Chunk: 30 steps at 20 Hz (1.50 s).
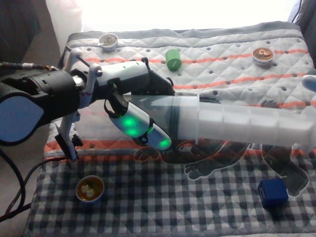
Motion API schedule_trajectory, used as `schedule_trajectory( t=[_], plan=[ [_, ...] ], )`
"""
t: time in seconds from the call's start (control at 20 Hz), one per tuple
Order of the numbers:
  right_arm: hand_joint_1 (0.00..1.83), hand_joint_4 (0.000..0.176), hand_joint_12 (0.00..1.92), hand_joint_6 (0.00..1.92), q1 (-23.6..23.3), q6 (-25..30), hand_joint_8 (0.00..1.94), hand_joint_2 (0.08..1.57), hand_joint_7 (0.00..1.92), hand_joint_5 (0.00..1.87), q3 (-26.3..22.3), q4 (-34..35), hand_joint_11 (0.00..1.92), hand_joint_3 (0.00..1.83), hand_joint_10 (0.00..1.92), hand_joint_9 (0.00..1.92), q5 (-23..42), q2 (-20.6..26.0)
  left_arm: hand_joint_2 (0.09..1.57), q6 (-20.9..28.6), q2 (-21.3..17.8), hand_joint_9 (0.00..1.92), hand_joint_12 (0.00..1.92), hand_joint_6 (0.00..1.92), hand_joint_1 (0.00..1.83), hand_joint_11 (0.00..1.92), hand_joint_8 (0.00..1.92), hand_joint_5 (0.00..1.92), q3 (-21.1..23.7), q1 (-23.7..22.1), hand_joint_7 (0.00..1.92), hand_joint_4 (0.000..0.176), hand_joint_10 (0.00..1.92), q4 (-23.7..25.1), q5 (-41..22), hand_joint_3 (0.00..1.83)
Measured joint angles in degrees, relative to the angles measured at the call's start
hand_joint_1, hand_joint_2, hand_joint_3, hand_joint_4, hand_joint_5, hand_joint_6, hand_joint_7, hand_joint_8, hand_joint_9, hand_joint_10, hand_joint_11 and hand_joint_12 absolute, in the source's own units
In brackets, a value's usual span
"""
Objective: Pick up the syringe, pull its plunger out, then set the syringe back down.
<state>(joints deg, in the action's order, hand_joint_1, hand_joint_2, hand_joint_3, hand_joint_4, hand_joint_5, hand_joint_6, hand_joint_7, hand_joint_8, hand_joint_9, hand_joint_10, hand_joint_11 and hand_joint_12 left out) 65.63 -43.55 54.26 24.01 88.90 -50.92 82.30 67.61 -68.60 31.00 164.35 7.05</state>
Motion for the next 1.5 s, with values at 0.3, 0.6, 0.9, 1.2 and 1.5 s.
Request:
schedule_trajectory(
  t=[0.3, 0.6, 0.9, 1.2, 1.5],
  plan=[
    [0.88, 0.076, 0.93, 0.0, 0.0, 0.0, 0.01, 0.88, 0.08, 0.26, 0.0, -0.07, 0.0, 0.01, 0.01, 0.09, 0.0, 0.0, 1.0, 0.22, 0.5, 0.1, 1.23, 0.01, 0.84, 0.0, 0.01, 0.29, -0.61, 0.48, 0.2, 0.037, 0.33, -0.37, -0.46, 0.0],
    [0.89, 0.067, 0.98, 0.0, 0.0, -0.02, 0.0, 0.89, 0.07, 0.24, 0.0, -0.04, 0.0, 0.01, 0.0, 0.06, 0.28, 0.0, 0.93, 0.48, -2.03, 0.16, 1.25, 0.0, 0.78, 0.0, 0.0, 0.05, 2.23, 2.27, 0.12, 0.07, 0.14, -3.98, 4.28, 0.0],
    [0.86, 0.05, 1.01, 0.0, 0.48, -0.07, 0.01, 0.9, 0.12, 0.22, -1.11, -0.55, 0.0, 0.01, 0.02, 0.12, 2.93, 0.02, 1.18, 2.67, -13.73, 0.23, 1.31, 0.01, 0.58, 0.0, 0.01, 0.13, 15.5, 4.42, 0.23, 0.0, 0.11, -3.48, 26.4, 0.01],
    [0.71, 0.057, 0.98, 0.03, -0.5, -1.68, 0.01, 0.99, 0.13, 0.21, -2.14, -2.29, 0.0, 0.03, 0.04, 0.24, 5.75, 3.63, 1.3, 8.92, -21.84, 0.51, 1.38, 0.03, 0.77, 0.09, 0.03, 0.3, 22.27, 8.07, 0.48, 0.0, 0.12, -0.22, 49.96, 0.0],
    [0.5, 0.093, 0.96, 0.0, -5.14, -9.55, 0.0, 1.04, 0.05, 0.03, -5.33, -7.76, 0.0, 0.0, 0.0, 0.28, 5.51, 6.95, 1.42, 9.09, -23.76, 0.58, 1.18, 0.0, 0.46, 0.11, 0.01, 0.22, 24.5, 8.57, 0.51, 0.023, 0.05, 2.19, 65.57, 0.0]
  ],
)
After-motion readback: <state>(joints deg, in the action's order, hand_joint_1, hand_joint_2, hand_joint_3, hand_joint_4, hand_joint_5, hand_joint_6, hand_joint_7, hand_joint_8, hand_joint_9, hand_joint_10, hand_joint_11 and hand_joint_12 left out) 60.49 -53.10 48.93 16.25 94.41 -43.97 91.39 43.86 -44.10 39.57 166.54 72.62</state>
